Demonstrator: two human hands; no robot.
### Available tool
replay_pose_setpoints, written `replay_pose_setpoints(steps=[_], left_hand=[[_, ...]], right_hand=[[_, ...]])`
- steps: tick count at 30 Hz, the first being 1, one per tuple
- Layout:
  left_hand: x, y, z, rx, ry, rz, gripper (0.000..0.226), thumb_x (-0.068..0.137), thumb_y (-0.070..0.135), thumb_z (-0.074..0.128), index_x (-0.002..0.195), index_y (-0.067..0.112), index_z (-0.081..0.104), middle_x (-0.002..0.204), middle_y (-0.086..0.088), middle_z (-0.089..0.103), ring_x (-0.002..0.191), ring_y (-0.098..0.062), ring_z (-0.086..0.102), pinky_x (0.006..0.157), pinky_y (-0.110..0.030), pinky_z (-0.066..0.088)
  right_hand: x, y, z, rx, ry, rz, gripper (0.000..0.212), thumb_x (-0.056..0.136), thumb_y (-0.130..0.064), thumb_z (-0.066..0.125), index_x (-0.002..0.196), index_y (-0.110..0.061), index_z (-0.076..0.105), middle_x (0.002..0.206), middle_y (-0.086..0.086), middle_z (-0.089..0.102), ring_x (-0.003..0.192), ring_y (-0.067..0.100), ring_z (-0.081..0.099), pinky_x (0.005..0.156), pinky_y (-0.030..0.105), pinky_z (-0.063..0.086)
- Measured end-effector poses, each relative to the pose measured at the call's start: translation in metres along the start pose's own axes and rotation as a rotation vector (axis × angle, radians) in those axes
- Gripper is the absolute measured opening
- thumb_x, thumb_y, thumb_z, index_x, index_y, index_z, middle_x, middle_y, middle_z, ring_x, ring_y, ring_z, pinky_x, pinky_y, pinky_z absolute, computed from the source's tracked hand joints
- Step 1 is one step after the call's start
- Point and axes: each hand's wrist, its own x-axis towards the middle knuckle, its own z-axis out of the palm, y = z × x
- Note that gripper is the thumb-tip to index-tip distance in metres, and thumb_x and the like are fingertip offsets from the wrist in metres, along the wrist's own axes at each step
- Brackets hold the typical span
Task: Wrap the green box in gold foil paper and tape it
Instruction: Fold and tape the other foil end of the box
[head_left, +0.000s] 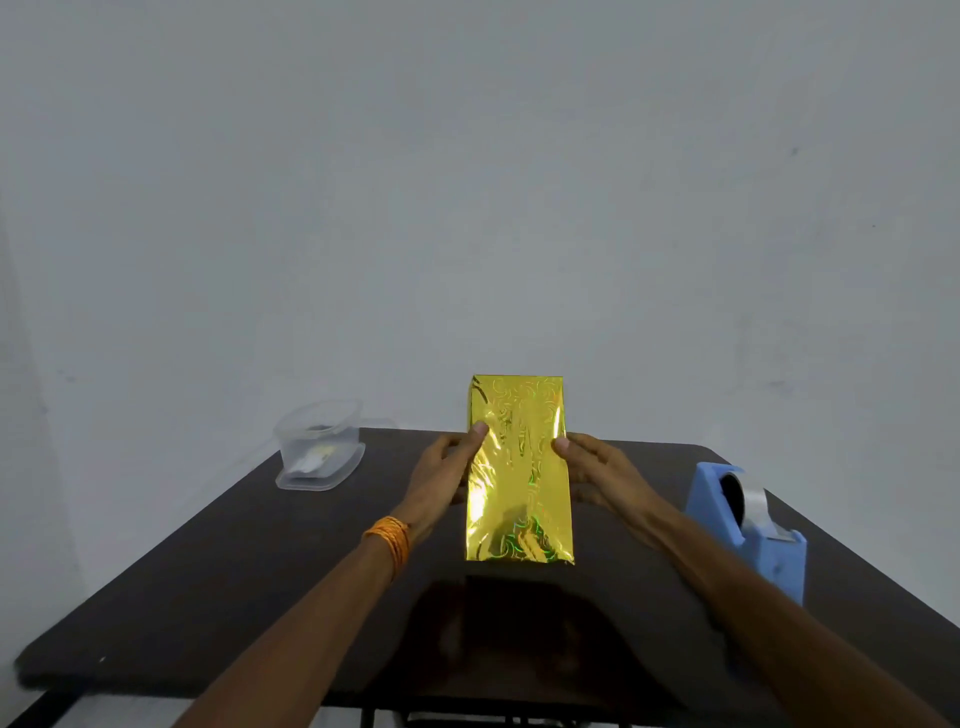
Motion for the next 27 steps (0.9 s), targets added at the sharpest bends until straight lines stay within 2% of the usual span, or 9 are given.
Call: replay_pose_setpoints(steps=[4,7,10,12,17,19,21,24,27], left_hand=[[0.008,-0.001,0.008,0.106,0.045,-0.113,0.084,0.074,0.089,0.04,0.104,0.015,0.066,0.105,-0.006,0.072,0.101,-0.027,0.067,0.092,-0.047,0.052],[0.01,-0.007,0.013,0.073,0.056,-0.203,0.062,0.089,0.073,0.04,0.093,0.017,0.065,0.104,-0.004,0.072,0.096,-0.023,0.066,0.094,-0.046,0.049],[0.011,-0.017,0.016,-0.016,0.031,-0.294,0.046,0.096,0.06,0.044,0.098,0.019,0.064,0.099,0.002,0.069,0.089,-0.014,0.063,0.085,-0.036,0.047],[0.014,-0.023,0.018,-0.026,0.017,-0.325,0.048,0.096,0.059,0.045,0.109,0.016,0.065,0.102,0.002,0.068,0.09,-0.014,0.063,0.082,-0.034,0.047],[0.027,-0.042,0.02,0.029,0.046,-0.369,0.066,0.088,0.068,0.05,0.1,0.007,0.073,0.098,-0.01,0.075,0.093,-0.028,0.071,0.095,-0.048,0.053],[0.03,-0.045,0.023,0.05,0.054,-0.382,0.07,0.087,0.068,0.05,0.1,0.003,0.072,0.1,-0.014,0.073,0.094,-0.029,0.069,0.095,-0.047,0.052],[0.031,-0.045,0.026,0.087,0.066,-0.37,0.061,0.092,0.062,0.05,0.09,0.004,0.068,0.096,-0.009,0.069,0.09,-0.023,0.065,0.085,-0.039,0.049],[0.036,-0.05,0.027,0.162,0.096,-0.355,0.044,0.096,0.05,0.052,0.083,0.009,0.062,0.089,-0.007,0.062,0.079,-0.019,0.057,0.071,-0.034,0.041],[0.04,-0.054,0.025,0.169,0.092,-0.372,0.046,0.095,0.05,0.052,0.091,0.006,0.066,0.097,-0.008,0.066,0.089,-0.022,0.063,0.074,-0.034,0.042]], right_hand=[[0.009,0.004,0.015,-0.089,0.136,0.051,0.058,0.092,-0.061,0.055,0.114,-0.009,0.067,0.109,0.018,0.072,0.094,0.028,0.072,0.077,0.036,0.058],[0.017,0.016,0.018,-0.115,0.183,0.121,0.07,0.09,-0.067,0.053,0.112,-0.002,0.068,0.106,0.021,0.071,0.083,0.021,0.069,0.074,0.033,0.055],[0.022,0.025,0.022,-0.147,0.246,0.201,0.058,0.094,-0.064,0.048,0.102,-0.013,0.074,0.097,0.004,0.076,0.09,0.018,0.073,0.082,0.034,0.058],[0.027,0.033,0.023,-0.168,0.273,0.254,0.056,0.095,-0.065,0.045,0.099,-0.014,0.069,0.101,0.004,0.072,0.098,0.023,0.07,0.091,0.041,0.055],[0.035,0.047,0.021,-0.227,0.335,0.308,0.051,0.099,-0.059,0.041,0.088,-0.013,0.061,0.105,0.011,0.063,0.105,0.031,0.062,0.1,0.048,0.048],[0.04,0.053,0.02,-0.217,0.347,0.337,0.055,0.1,-0.058,0.041,0.098,-0.007,0.062,0.108,0.012,0.063,0.104,0.029,0.061,0.094,0.044,0.049],[0.044,0.06,0.018,-0.233,0.346,0.375,0.06,0.1,-0.058,0.041,0.111,-0.002,0.06,0.106,0.009,0.063,0.1,0.025,0.06,0.085,0.038,0.047],[0.047,0.067,0.016,-0.237,0.337,0.406,0.057,0.101,-0.054,0.043,0.105,-0.001,0.06,0.098,0.008,0.063,0.085,0.019,0.06,0.072,0.03,0.044],[0.049,0.068,0.016,-0.255,0.334,0.394,0.052,0.101,-0.052,0.044,0.09,-0.005,0.062,0.093,0.009,0.064,0.079,0.017,0.061,0.065,0.028,0.042]])
